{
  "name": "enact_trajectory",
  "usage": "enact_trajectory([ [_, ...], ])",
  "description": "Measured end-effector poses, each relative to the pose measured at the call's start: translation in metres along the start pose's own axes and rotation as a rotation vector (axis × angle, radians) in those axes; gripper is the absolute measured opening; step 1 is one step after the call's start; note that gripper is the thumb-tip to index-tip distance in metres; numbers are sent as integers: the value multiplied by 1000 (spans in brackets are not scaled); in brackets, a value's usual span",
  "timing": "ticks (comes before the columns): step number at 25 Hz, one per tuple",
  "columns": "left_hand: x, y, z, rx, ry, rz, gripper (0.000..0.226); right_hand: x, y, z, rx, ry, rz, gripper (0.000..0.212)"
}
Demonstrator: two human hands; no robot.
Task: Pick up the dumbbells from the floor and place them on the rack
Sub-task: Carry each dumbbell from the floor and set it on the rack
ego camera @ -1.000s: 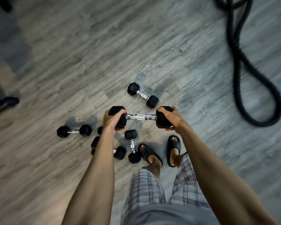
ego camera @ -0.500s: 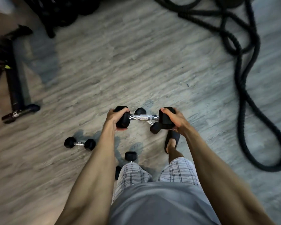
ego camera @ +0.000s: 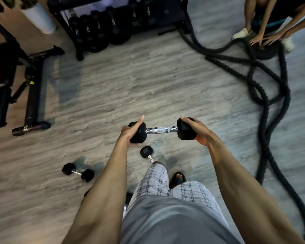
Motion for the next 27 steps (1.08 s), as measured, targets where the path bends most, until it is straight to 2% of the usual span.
enact_trajectory([
  [3, 16, -16, 33, 25, 45, -30, 92, 15, 14, -20, 62, 33, 23, 32],
  [7, 45, -32, 67, 37, 70, -68, 77, 46, 24, -55, 73, 55, 99, 29],
  [11, 93, -47, 92, -4, 143, -122, 70, 97, 38, -97, 58, -18, 161, 53],
  [13, 123, -52, 108, -30, 158, -129, 65, 124, 41, -123, 40, -66, 140, 59],
  [15, 155, -56, 135, -73, 163, -101, 60, 155, 43, -153, 20, -99, 116, 55],
  [21, 238, -66, 244, -96, 119, -84, 64, 236, 44, -250, 49, -116, 118, 54],
  [27, 311, -68, 348, -40, 141, -83, 48, 294, 42, -335, 131, 46, 21, 41],
])
Point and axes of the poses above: each hand's wrist, its own x-axis towards the middle knuckle, its own y-axis out of the back of the hand, z = x × y, the point moved 2 cm from there along x, towards the middle knuckle, and after that the axes turned 4 degrees about -y, right-handed, at the moved point
